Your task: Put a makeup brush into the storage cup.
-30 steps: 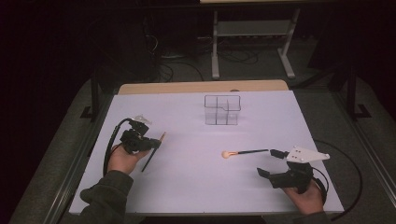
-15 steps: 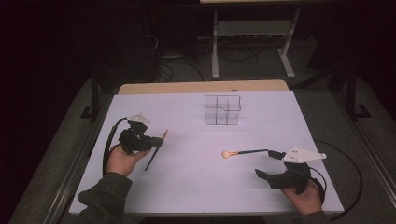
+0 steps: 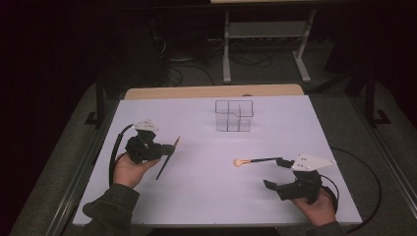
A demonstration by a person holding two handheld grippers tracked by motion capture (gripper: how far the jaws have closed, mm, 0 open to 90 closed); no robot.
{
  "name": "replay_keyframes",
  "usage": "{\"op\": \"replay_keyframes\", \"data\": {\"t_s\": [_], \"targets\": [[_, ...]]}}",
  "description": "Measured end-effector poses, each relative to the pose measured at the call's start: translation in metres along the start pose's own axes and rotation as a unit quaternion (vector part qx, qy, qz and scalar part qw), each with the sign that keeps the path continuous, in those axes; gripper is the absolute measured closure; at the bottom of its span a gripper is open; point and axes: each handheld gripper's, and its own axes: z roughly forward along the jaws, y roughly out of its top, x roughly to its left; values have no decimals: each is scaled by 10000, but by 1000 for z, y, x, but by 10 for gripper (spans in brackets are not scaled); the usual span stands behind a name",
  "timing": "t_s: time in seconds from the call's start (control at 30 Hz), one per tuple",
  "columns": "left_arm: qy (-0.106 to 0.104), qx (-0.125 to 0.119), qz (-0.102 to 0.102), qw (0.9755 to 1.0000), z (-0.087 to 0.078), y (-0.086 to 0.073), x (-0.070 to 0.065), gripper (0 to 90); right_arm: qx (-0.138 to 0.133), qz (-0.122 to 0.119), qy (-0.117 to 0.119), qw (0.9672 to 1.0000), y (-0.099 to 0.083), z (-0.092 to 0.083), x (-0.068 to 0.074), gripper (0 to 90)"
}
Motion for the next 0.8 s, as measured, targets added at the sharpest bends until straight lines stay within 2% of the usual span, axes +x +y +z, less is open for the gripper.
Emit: {"op": "replay_keyframes", "data": {"t_s": [0.27, 0.5, 0.8], "targets": [[-169, -180, 71, 9997, -5, 3, -7, 846, 104, -82, 152, 9998, 15, 6, 1, 140], [-267, -303, 127, 9991, -6, 7, -12, 846, 213, -292, 282, 9989, 31, 14, 4, 141], [-381, -401, 196, 9983, -8, 11, -17, 846, 294, -279, 585, 9975, 54, 22, 5, 141]]}}
